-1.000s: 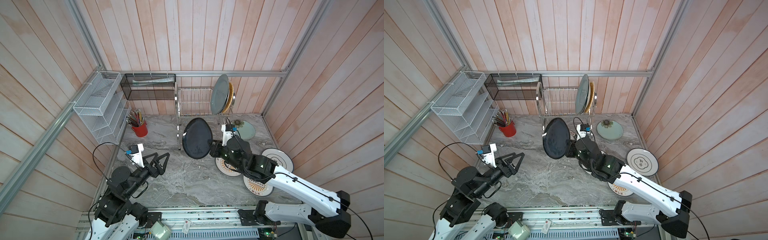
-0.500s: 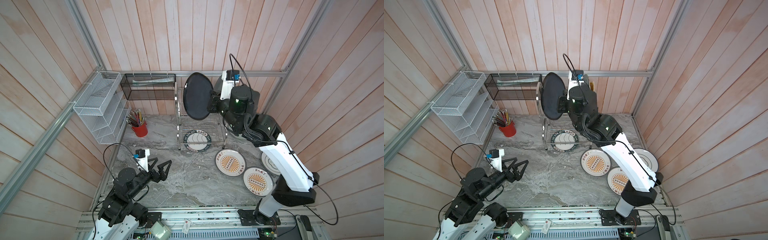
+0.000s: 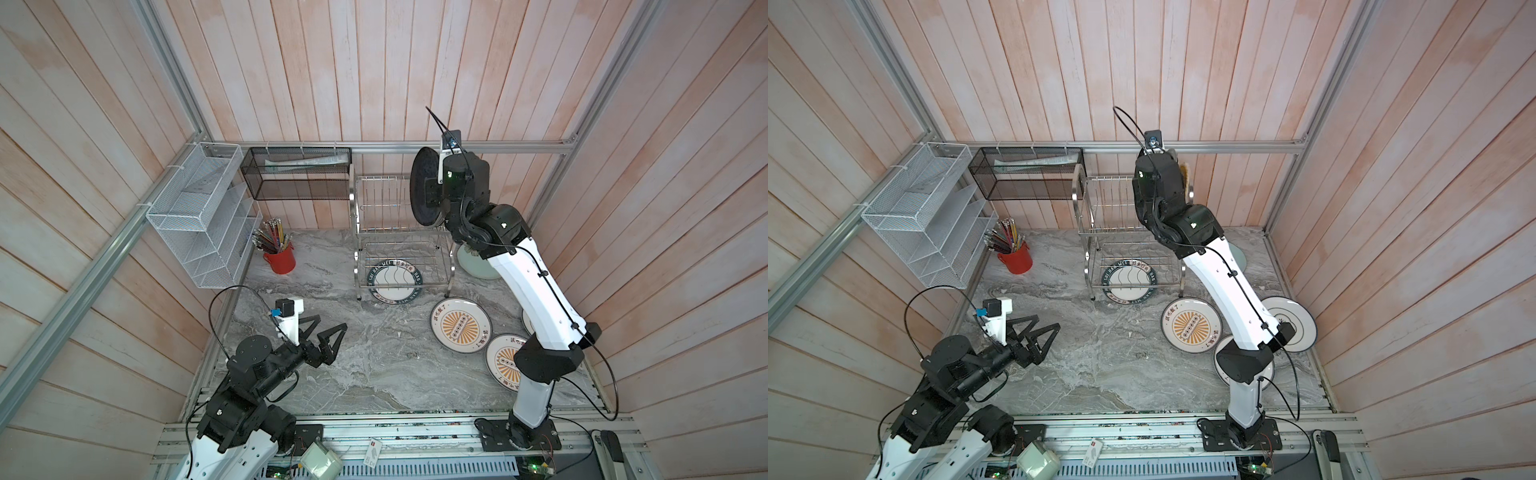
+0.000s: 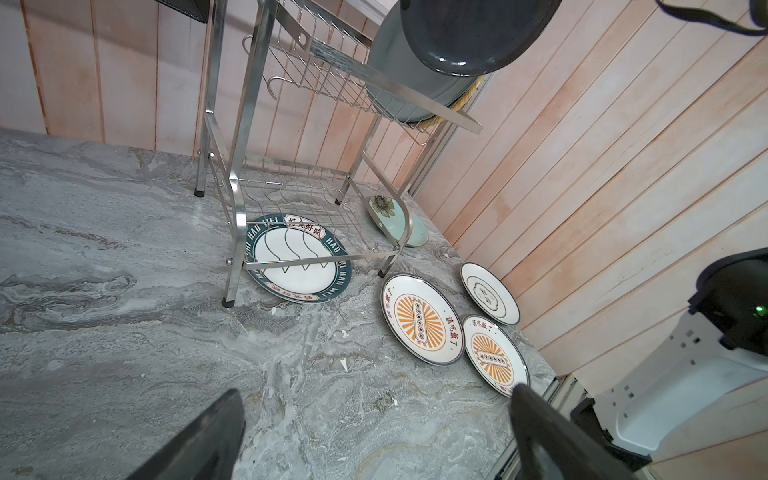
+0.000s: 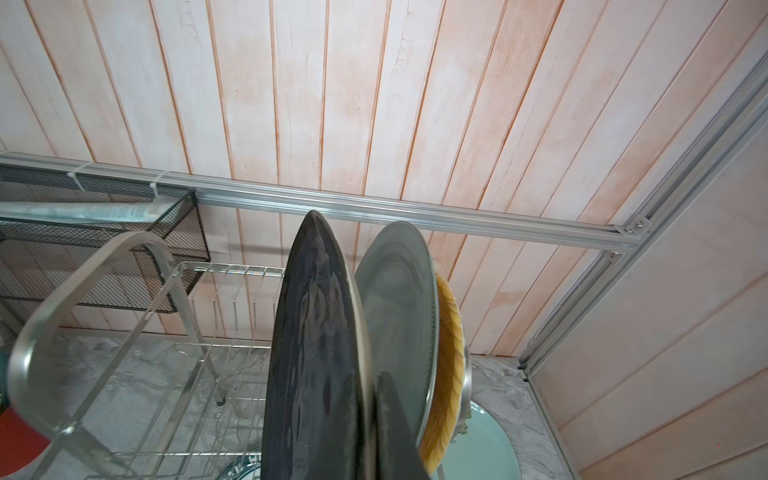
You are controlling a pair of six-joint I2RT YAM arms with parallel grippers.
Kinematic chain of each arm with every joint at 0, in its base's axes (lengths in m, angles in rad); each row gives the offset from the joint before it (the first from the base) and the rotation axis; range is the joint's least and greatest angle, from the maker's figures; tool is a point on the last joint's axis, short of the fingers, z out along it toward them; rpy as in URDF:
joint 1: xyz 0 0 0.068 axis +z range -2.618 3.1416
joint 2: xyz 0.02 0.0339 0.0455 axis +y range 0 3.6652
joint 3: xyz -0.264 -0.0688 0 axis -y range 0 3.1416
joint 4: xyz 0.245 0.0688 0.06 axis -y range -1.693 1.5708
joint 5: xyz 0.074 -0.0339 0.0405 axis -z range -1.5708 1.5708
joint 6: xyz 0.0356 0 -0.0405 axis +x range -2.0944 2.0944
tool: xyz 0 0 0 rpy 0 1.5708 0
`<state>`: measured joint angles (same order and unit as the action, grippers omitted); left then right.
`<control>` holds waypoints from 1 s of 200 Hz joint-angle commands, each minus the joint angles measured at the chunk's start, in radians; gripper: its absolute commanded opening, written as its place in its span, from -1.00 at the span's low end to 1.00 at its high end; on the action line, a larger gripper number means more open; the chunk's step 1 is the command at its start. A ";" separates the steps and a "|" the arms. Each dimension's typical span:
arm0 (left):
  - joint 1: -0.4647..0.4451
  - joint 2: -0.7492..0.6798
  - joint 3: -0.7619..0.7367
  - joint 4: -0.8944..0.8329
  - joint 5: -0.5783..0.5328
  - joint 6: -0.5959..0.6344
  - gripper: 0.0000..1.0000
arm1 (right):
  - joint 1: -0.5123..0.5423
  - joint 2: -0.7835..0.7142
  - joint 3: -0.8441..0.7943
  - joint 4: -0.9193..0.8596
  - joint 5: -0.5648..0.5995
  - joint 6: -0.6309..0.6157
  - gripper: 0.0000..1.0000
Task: Load the plates into the dish rack
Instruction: 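Lift the navy plate with the right gripper up over the rack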
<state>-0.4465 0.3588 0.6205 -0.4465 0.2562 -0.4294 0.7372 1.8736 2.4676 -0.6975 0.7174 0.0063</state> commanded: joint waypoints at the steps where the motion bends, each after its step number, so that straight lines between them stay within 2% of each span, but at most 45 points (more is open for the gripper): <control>1: 0.004 0.000 -0.012 0.027 0.016 0.019 1.00 | -0.018 -0.006 0.062 0.193 0.042 -0.059 -1.00; 37: 0.003 -0.008 -0.013 0.032 0.027 0.020 1.00 | -0.026 0.034 0.048 0.251 0.068 -0.129 -1.00; 80: 0.002 -0.038 -0.028 0.066 0.100 0.031 1.00 | -0.044 0.075 0.033 0.292 0.080 -0.185 -1.00; 111: 0.003 -0.048 -0.029 0.069 0.101 0.034 1.00 | -0.047 0.105 0.034 0.319 0.106 -0.231 -1.00; 200: 0.004 -0.053 -0.030 0.071 0.103 0.034 1.00 | -0.065 0.157 0.016 0.307 0.100 -0.228 -1.00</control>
<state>-0.4458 0.3202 0.6029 -0.3958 0.3435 -0.4110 0.6792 2.0312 2.4760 -0.5156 0.7891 -0.2142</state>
